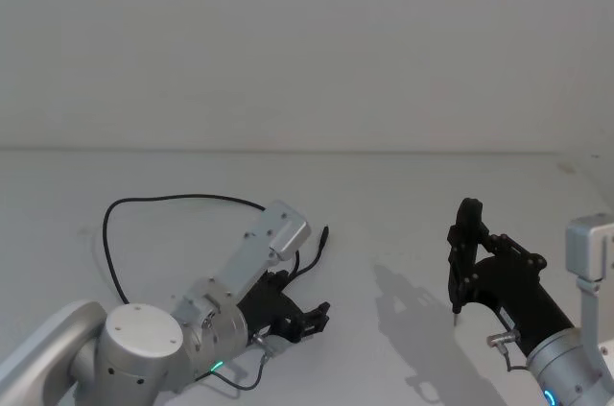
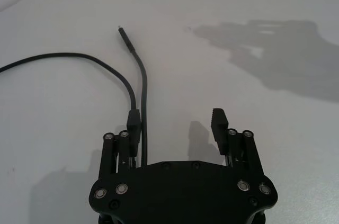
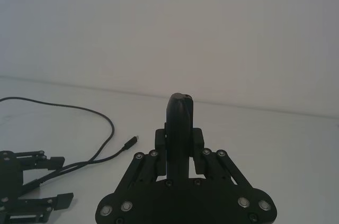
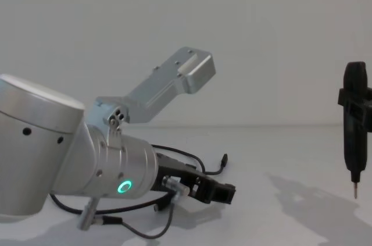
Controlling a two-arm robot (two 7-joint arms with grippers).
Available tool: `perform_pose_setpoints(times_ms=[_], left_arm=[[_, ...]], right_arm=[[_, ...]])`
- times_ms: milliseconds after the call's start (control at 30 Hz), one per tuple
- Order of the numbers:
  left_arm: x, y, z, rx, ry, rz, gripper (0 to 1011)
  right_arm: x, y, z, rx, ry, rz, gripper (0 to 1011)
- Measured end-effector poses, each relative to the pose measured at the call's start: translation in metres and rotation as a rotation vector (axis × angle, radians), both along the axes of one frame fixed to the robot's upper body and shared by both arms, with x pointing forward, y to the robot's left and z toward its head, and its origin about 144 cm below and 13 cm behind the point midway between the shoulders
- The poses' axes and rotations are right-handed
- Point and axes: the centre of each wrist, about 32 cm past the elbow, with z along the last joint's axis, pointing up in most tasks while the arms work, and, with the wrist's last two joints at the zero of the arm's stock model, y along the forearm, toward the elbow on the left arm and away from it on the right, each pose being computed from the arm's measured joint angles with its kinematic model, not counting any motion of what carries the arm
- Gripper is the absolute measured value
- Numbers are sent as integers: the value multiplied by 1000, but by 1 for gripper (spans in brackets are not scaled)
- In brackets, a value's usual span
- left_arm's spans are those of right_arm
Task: Pick up the data cable with the one hand.
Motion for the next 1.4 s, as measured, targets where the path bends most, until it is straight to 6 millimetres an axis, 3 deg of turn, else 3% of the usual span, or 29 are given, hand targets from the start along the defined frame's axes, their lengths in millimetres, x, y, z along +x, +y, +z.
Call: perform_pose_setpoints(times_ms=[133, 200, 367, 800, 900, 1400], left_arm=[[-1, 0, -1, 7, 3, 8, 711], [-2, 1, -2, 11, 4, 13, 693], [-3, 1, -4, 17, 6, 23, 488], [-4, 0, -7, 25, 1, 41, 76], [-4, 0, -7, 26, -1, 43, 32], [0, 3, -3, -1, -26, 7, 32]], right_arm=[[0, 0, 0, 0, 0, 0, 279], [0, 0, 0, 0, 0, 0, 279], [0, 0, 0, 0, 0, 0, 279], [0, 0, 0, 0, 0, 0, 279], [0, 0, 0, 0, 0, 0, 279], [0, 0, 0, 0, 0, 0, 279]])
